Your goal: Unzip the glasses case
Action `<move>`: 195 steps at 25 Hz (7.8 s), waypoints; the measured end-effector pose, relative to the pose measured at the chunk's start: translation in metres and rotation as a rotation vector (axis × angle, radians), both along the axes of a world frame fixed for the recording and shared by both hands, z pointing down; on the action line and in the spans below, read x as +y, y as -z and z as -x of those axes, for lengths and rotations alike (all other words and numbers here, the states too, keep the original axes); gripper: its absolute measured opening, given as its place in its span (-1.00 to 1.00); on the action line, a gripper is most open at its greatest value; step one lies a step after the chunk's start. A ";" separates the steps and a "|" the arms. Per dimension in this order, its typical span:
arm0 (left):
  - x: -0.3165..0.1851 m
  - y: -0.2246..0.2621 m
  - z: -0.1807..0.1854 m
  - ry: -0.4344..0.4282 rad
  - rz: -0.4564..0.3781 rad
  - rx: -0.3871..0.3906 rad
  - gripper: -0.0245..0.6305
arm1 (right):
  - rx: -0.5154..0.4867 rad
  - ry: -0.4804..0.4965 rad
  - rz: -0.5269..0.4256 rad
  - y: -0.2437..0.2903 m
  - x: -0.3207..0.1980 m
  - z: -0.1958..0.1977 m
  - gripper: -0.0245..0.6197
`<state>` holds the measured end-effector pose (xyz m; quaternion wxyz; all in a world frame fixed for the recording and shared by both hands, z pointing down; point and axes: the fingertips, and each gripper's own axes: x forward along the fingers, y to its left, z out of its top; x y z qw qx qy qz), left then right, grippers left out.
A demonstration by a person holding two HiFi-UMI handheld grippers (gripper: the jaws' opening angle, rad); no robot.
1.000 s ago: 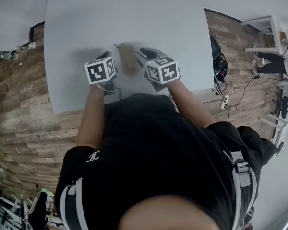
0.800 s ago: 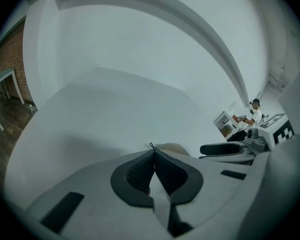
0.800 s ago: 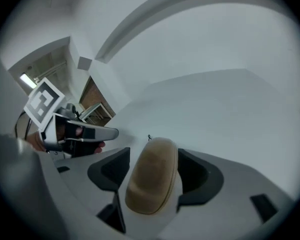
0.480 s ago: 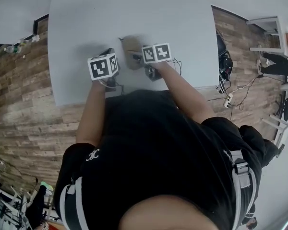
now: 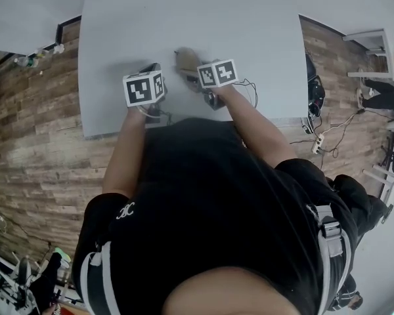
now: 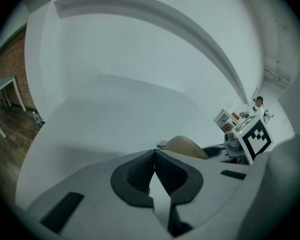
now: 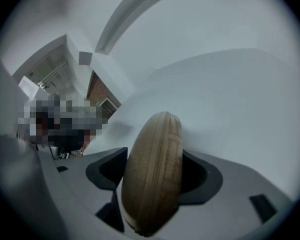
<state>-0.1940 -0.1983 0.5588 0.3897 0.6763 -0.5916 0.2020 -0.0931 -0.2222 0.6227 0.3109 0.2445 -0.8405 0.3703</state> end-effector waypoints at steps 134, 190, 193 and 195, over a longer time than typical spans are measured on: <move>0.037 0.158 -0.136 -0.925 -0.587 0.309 0.20 | -0.312 0.710 -0.677 0.285 0.043 0.015 -0.87; -0.010 0.183 -0.070 -0.421 -0.558 1.115 0.21 | -0.267 0.621 -0.526 0.266 0.042 0.016 -0.87; -0.011 0.181 -0.063 -0.353 -0.547 1.193 0.21 | -0.252 0.643 -0.531 0.263 0.050 0.018 -0.87; -0.014 0.183 -0.052 -0.276 -0.546 1.271 0.21 | -0.242 0.670 -0.519 0.257 0.061 0.018 -0.87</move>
